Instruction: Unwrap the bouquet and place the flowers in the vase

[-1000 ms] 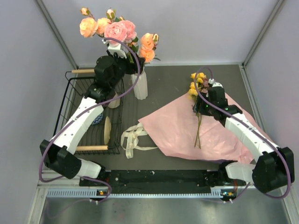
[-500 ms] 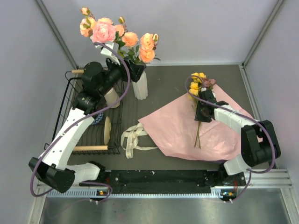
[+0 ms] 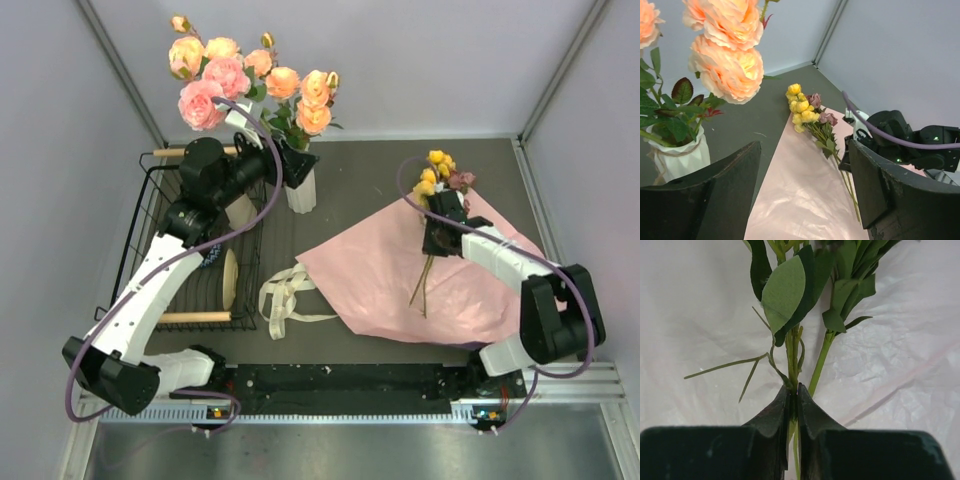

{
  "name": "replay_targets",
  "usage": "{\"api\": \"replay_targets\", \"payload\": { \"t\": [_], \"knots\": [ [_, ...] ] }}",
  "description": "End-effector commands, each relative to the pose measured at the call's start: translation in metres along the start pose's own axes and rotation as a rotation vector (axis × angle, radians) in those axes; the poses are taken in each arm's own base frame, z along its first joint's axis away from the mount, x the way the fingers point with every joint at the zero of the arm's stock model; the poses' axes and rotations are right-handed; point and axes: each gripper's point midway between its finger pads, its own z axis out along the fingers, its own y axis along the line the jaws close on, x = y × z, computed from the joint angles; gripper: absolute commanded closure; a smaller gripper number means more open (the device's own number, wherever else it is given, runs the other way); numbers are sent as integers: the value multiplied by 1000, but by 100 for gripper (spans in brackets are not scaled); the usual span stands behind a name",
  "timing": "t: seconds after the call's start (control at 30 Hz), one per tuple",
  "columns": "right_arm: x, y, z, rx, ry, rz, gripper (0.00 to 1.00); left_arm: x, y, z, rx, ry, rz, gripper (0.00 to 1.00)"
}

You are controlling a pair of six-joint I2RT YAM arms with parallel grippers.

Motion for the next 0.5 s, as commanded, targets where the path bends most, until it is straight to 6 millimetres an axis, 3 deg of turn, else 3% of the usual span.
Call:
{"api": "replay_targets", "payload": {
  "t": [0.0,0.2,0.3,0.43,0.47],
  "knots": [
    [-57,2,-47,-37,-229,24,100,-18,-17,2,86,-47,14,23],
    [-83,17,-95,-169,-363,28,100,-20,-30,3,163,-50,13,21],
    [-98,36,-134,-334,-503,27,100,-15,-47,4,272,-17,-8,18],
    [-108,64,-203,-607,-716,-28,100,-2,-67,12,425,62,-83,18],
    [-109,79,-222,-718,-759,-67,100,7,-70,17,458,100,-140,18]
  ]
}}
